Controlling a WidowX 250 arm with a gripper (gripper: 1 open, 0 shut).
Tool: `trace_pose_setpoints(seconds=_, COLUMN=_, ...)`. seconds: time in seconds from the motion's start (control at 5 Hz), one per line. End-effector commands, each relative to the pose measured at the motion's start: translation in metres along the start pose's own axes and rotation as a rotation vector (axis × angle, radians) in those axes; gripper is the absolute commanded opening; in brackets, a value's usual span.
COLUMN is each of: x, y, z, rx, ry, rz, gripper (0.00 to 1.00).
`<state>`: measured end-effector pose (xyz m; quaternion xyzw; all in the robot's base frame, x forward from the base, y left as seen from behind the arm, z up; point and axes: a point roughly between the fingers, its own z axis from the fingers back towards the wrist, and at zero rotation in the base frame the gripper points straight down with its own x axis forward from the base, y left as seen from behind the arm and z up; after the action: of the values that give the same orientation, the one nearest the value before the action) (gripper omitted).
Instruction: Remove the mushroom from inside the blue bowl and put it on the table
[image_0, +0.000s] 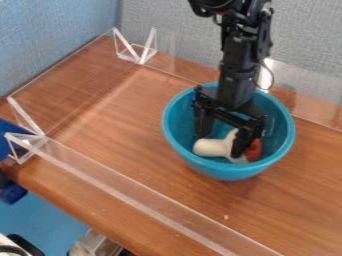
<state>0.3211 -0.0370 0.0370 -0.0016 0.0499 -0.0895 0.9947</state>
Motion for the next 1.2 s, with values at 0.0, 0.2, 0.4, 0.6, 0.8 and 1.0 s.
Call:
trace_pose_setpoints(seconds=0.0, x=0.005, y=0.002, z=-0.009, rx=0.013, ry=-0.009, rz=0.024, gripper=1.00)
trace_pose_setpoints(seconds=0.2, x=0.004, y=0.005, z=-0.013, rx=0.017, ry=-0.003, rz=0.041, gripper=1.00)
trace_pose_setpoints(seconds=0.4, x=0.004, y=0.009, z=-0.017, rx=0.021, ry=0.003, rz=0.059, gripper=1.00)
trace_pose_setpoints(seconds=0.6, x=0.005, y=0.013, z=-0.021, rx=0.025, ry=0.010, rz=0.076, gripper=1.00)
trace_pose_setpoints(seconds=0.8, x=0.005, y=0.016, z=-0.025, rx=0.029, ry=0.016, rz=0.092, gripper=1.00)
trace_pose_setpoints(seconds=1.0, x=0.006, y=0.020, z=-0.029, rx=0.032, ry=0.021, rz=0.109, gripper=1.00)
